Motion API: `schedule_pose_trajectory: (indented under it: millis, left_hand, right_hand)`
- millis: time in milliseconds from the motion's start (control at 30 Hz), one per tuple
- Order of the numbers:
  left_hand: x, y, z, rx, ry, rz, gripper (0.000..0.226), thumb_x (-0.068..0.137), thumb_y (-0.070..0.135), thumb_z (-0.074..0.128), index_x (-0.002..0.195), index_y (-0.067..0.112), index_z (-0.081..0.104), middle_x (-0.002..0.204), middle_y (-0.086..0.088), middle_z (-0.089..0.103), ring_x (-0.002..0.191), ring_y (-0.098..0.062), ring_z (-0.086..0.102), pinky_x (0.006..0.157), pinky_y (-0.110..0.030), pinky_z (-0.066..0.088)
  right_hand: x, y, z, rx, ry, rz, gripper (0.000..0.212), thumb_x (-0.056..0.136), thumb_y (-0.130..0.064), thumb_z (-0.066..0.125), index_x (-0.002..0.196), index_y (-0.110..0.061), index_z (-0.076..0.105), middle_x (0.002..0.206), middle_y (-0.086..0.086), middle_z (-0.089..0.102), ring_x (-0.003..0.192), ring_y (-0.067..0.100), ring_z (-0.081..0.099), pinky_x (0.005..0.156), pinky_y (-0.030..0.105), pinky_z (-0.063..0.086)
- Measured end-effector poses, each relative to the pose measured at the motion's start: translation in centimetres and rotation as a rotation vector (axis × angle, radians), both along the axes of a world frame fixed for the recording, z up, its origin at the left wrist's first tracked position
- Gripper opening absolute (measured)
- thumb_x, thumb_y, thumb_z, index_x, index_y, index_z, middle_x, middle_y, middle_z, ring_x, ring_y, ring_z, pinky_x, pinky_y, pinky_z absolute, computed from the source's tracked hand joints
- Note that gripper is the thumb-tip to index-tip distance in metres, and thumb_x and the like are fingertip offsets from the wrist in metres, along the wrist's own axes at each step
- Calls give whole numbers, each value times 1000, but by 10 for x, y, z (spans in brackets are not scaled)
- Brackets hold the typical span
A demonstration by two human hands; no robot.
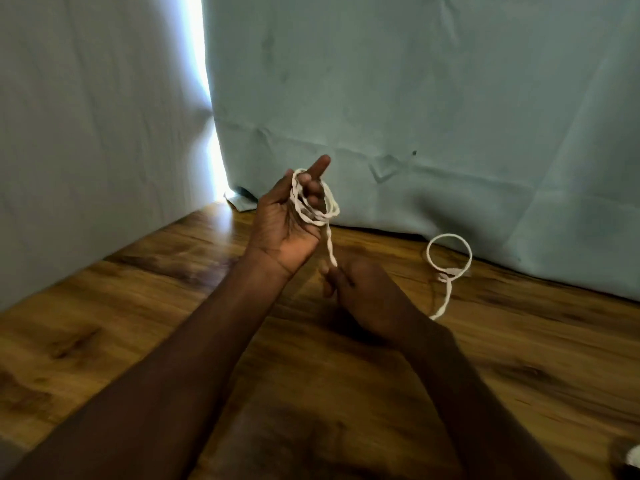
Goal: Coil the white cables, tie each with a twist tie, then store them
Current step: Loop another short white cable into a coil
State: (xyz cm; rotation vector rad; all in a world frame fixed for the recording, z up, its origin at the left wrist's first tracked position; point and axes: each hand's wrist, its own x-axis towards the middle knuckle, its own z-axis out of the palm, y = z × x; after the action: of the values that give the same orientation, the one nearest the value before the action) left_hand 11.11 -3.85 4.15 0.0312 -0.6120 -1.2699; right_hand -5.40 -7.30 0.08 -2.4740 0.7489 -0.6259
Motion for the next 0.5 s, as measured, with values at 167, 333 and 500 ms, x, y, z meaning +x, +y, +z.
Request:
schedule_pose_trajectory:
  millis: [167,333,500]
  left_hand:
    - [4,-2,-1,257,-487,523,51,113,33,26,124,-5,59,74,-9,76,69,-22,76,58,-22,56]
    - [-10,-1,-20,380,-1358,888,47,113,38,35,111,6,69,64,-10,72,54,-19,67,57,-28,48]
    - [-4,5,-24,392,-1468,610,46,103,31,50,72,0,63,49,-9,50,39,-18,43,47,-25,33]
  right_hand:
    - [7,13,4,-27,127,60,32,106,-39,51,87,-21,68,84,-1,67,77,15,63,72,38,51]
    - [2,12,12,-152,132,231,31,100,-34,62,70,-25,63,69,-6,60,64,10,57,62,37,46]
    - [-15,-1,32,-252,-242,139,26,88,-41,75,69,-23,76,52,-17,54,52,5,53,55,26,37]
